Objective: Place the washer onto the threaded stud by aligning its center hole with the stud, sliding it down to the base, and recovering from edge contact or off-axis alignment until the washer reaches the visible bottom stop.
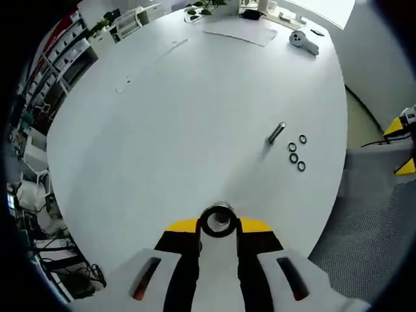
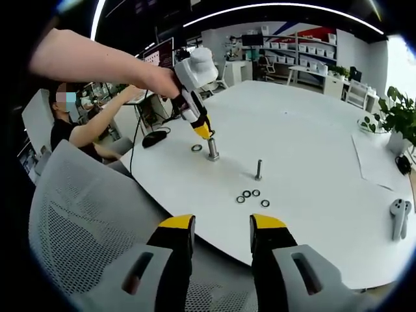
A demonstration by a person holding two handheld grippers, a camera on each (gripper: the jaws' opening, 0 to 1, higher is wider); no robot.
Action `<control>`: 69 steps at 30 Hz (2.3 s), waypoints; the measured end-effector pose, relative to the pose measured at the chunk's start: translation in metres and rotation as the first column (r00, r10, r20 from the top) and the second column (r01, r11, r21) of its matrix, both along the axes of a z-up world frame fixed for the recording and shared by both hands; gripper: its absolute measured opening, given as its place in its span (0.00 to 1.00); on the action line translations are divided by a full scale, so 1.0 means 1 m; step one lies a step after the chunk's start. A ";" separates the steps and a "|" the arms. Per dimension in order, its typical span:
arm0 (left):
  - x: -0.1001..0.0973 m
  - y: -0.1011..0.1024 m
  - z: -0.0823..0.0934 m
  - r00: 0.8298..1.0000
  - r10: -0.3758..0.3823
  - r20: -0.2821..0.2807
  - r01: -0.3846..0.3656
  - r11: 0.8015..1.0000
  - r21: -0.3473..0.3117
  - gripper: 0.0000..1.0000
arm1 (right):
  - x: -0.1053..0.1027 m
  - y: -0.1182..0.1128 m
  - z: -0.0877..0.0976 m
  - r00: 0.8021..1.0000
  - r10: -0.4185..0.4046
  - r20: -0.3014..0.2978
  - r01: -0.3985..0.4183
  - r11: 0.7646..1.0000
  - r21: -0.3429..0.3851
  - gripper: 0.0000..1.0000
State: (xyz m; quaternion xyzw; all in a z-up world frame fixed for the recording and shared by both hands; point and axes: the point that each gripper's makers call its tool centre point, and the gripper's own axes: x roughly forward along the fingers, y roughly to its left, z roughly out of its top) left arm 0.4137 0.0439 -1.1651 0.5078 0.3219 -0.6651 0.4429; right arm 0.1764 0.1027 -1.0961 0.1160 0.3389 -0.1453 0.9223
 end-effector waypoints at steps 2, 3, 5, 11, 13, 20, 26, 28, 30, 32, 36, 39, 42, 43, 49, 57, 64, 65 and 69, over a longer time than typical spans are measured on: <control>0.001 -0.001 -0.004 1.000 -0.020 0.005 0.020 1.000 0.007 0.19 | 0.000 0.000 0.000 1.000 0.000 0.001 0.000 1.000 -0.001 0.36; 0.002 -0.001 -0.006 0.999 -0.032 0.011 0.032 0.999 0.012 0.19 | 0.000 0.000 0.000 1.000 -0.001 0.002 0.001 1.000 -0.002 0.36; 0.000 0.001 -0.006 0.998 -0.055 0.026 0.054 0.998 0.022 0.19 | 0.000 0.000 0.000 1.000 -0.003 0.001 0.003 1.000 -0.001 0.36; 0.003 0.000 -0.011 0.995 -0.086 0.043 0.085 0.996 0.040 0.19 | -0.001 -0.001 0.000 1.000 -0.009 0.000 0.009 1.000 -0.002 0.36; 0.002 0.000 -0.014 0.994 -0.099 0.051 0.097 0.994 0.043 0.19 | -0.001 -0.002 0.000 1.000 -0.009 0.000 0.009 1.000 -0.002 0.36; 0.003 0.000 -0.024 0.989 -0.129 0.069 0.125 0.990 0.067 0.19 | -0.001 -0.002 0.000 1.000 -0.010 -0.003 0.010 1.000 -0.002 0.36; 0.003 -0.003 -0.044 0.991 -0.114 0.067 0.107 0.990 0.090 0.19 | -0.003 -0.001 -0.001 1.000 -0.009 -0.012 0.009 1.000 -0.003 0.36; 0.000 -0.001 -0.049 0.992 -0.110 0.069 0.103 0.990 0.093 0.19 | -0.002 -0.001 -0.001 1.000 -0.006 -0.015 0.006 1.000 -0.004 0.36; -0.001 -0.001 -0.054 0.991 -0.112 0.072 0.105 0.990 0.096 0.19 | -0.002 -0.001 -0.002 1.000 -0.006 -0.019 0.006 1.000 -0.005 0.35; 0.000 0.000 -0.058 0.992 -0.101 0.073 0.094 0.991 0.098 0.19 | -0.002 -0.001 -0.002 1.000 -0.007 -0.020 0.007 1.000 -0.004 0.35; 0.001 0.001 -0.063 0.993 -0.092 0.070 0.085 0.991 0.101 0.19 | -0.002 -0.001 -0.003 1.000 -0.007 -0.022 0.007 1.000 -0.004 0.35; 0.000 -0.002 -0.062 0.995 -0.080 0.060 0.074 0.993 0.091 0.19 | -0.002 0.000 -0.003 1.000 -0.008 -0.024 0.008 1.000 -0.004 0.35; 0.000 0.000 -0.063 0.997 -0.066 0.049 0.062 0.995 0.083 0.20 | -0.003 0.000 -0.002 1.000 -0.009 -0.024 0.009 1.000 -0.004 0.35; -0.001 0.001 -0.064 0.997 -0.068 0.045 0.065 0.995 0.076 0.21 | -0.002 0.000 -0.002 1.000 -0.008 -0.025 0.008 1.000 -0.004 0.35; 0.000 0.003 -0.063 0.997 -0.059 0.045 0.057 0.997 0.044 0.22 | -0.002 0.001 -0.003 1.000 -0.001 -0.030 0.001 1.000 -0.001 0.35; 0.007 0.009 -0.056 0.999 -0.017 0.034 0.017 1.000 -0.007 0.28 | -0.002 0.001 -0.004 0.999 0.006 -0.032 -0.007 1.000 -0.002 0.35; 0.026 0.019 -0.058 0.998 0.048 0.028 -0.048 0.999 0.002 0.28 | -0.002 0.002 -0.003 1.000 0.009 -0.026 -0.009 1.000 -0.003 0.35; 0.028 0.021 -0.058 0.998 0.065 0.027 -0.065 0.998 0.004 0.28 | -0.002 0.002 -0.003 1.000 0.009 -0.024 -0.009 1.000 -0.003 0.35; 0.036 0.029 -0.060 0.993 0.113 0.019 -0.113 0.994 0.008 0.28 | -0.001 0.003 -0.003 1.000 0.012 -0.026 -0.012 1.000 -0.005 0.35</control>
